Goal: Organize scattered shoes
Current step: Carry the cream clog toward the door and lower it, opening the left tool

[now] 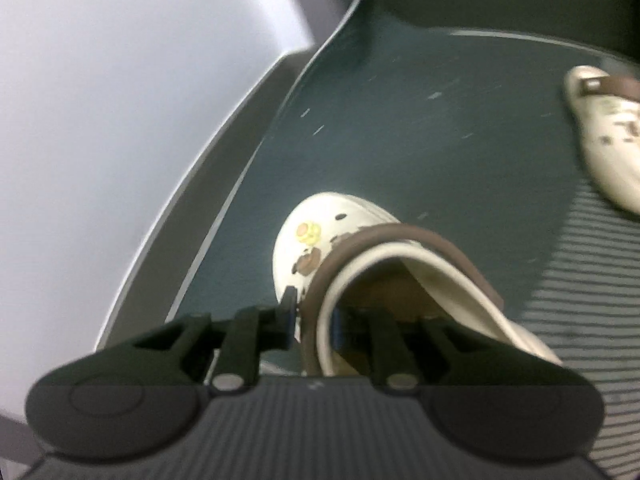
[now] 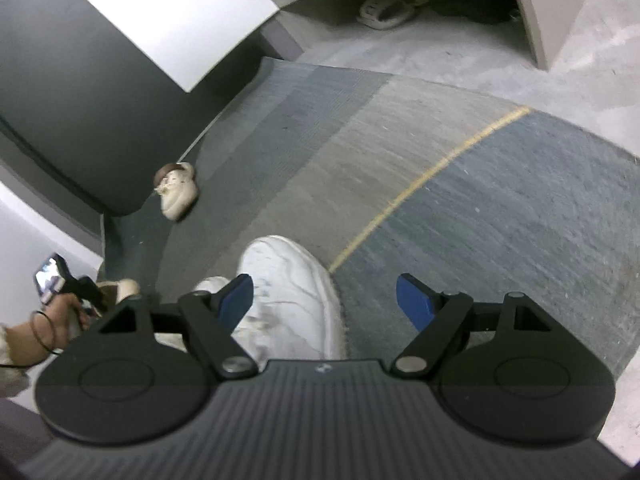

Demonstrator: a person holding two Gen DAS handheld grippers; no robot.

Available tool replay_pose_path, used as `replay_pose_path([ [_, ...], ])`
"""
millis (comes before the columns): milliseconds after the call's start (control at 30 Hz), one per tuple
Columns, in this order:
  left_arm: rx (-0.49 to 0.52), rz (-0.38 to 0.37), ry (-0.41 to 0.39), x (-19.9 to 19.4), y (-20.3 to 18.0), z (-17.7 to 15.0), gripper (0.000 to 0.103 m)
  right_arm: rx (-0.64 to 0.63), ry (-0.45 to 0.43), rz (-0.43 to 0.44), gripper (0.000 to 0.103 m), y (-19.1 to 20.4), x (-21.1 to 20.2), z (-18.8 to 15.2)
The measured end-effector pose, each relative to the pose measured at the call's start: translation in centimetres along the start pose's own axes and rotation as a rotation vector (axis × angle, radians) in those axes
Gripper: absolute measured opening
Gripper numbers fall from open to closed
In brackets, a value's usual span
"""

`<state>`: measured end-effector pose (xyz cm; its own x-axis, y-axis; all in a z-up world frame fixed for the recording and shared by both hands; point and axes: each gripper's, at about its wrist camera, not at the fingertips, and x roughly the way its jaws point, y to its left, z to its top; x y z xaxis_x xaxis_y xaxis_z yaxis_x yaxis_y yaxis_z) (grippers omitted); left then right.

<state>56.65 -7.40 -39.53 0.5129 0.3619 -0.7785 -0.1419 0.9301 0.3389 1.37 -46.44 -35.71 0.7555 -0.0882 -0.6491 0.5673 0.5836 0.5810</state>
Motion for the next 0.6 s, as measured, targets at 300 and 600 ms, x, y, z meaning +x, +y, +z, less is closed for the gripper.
replay_pose_path([
  [300,0.08,-0.149,0.034,-1.4,1.7,-1.7,0.042,-0.33,0.014,-0.02,0.081,10.0,-9.5,6.0],
  [600,0.054,-0.331,0.055,-9.0,8.1,-2.7,0.077,-0.504,-0.062,0.042,0.081,22.9,-20.5,9.5],
])
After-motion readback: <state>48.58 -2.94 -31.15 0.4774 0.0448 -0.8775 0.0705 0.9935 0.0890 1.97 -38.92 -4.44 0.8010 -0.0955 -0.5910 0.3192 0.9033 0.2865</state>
